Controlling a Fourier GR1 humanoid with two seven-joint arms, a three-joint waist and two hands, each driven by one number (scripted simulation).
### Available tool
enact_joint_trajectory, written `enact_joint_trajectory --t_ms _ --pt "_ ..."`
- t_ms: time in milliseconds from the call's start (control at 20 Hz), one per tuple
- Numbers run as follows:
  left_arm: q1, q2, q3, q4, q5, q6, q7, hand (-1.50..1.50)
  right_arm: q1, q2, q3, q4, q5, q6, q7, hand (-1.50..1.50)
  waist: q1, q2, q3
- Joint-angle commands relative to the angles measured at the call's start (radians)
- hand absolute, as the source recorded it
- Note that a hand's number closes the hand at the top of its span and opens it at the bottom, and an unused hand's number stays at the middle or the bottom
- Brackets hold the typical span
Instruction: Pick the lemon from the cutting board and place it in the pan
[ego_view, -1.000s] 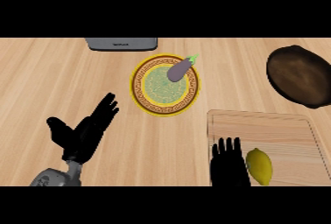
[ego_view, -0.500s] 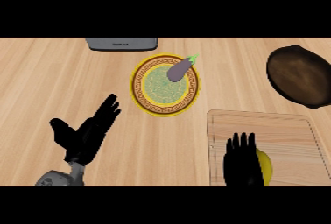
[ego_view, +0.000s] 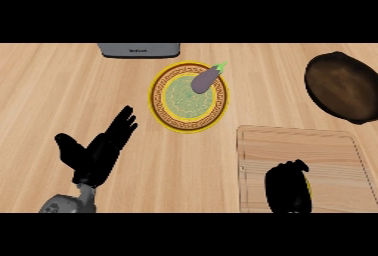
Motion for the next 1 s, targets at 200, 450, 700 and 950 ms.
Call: enact_joint_trajectory --t_ms 200,450,700,950 --pt "0.04 -0.008 0.022 -0.035 -0.012 -0.037 0.017 0.0 -0.09 -0.048 0.059 0.139 0.11 -0.169 -0.165 1.5 0.006 0.001 0.0" --pt "0.027 -0.011 0.026 -0.013 -0.04 0.006 0.002 0.0 0.077 -0.189 -0.065 -0.07 -0.143 -0.458 -0.432 1.5 -0.029 -0.002 0.005" --pt "0.035 -0.023 0.033 0.001 -0.031 0.008 -0.004 0.0 0.218 -0.306 -0.169 -0.154 -0.31 -0.698 -0.691 1.5 -0.059 -0.004 0.005" --pt "0.069 0.0 0.053 -0.035 -0.009 -0.009 0.005 0.0 0.289 -0.355 -0.42 -0.191 -0.457 -0.958 -0.826 1.5 -0.061 -0.012 0.004"
